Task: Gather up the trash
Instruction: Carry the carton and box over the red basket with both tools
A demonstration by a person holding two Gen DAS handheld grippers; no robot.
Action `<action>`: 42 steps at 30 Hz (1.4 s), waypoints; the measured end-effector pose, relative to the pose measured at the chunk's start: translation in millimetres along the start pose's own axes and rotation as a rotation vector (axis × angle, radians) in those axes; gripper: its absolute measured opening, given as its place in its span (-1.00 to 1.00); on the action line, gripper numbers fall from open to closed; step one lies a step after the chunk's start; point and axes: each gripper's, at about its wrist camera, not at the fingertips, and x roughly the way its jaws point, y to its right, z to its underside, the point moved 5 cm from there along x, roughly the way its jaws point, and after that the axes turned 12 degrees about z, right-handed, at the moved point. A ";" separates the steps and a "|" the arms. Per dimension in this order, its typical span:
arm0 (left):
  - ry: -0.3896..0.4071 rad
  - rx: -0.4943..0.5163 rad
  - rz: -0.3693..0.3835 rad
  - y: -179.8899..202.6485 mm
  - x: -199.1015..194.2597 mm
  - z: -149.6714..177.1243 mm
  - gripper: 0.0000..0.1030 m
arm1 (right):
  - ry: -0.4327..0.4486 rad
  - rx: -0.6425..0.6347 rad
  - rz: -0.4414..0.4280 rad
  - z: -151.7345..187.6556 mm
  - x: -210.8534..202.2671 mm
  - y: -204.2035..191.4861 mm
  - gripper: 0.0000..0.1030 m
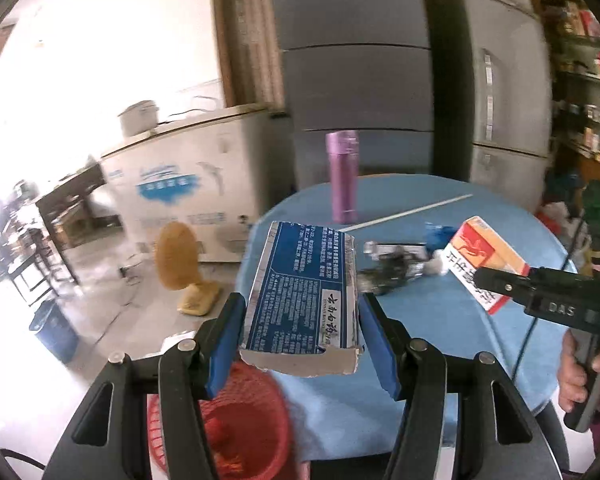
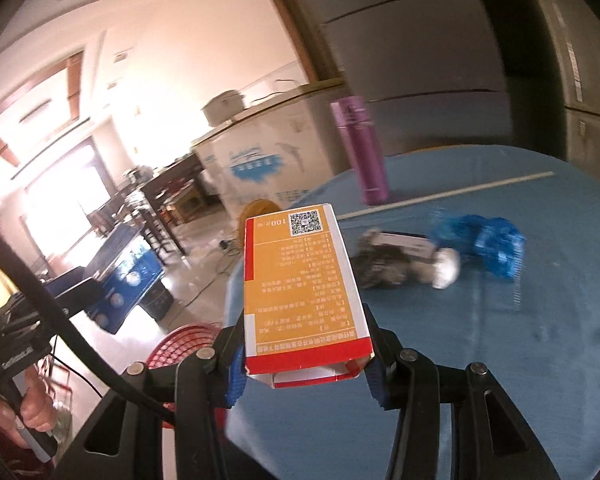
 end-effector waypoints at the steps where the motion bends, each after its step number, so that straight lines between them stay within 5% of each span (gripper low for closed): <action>1: -0.002 -0.008 -0.025 -7.6 -2.9 1.4 0.17 | -0.002 -0.010 -0.012 -0.4 1.0 -8.8 -0.02; 12: -0.003 -0.061 -0.225 -72.2 -29.3 18.7 0.17 | -0.051 -0.117 -0.120 2.9 21.5 -96.4 -0.02; 25: -0.046 -0.129 -0.288 -119.4 -23.6 40.1 0.17 | -0.179 -0.207 -0.204 25.8 74.4 -171.3 -0.02; 42: -0.119 -0.170 -0.297 -141.7 -0.3 60.9 0.17 | -0.337 -0.188 -0.263 51.6 135.4 -202.8 -0.02</action>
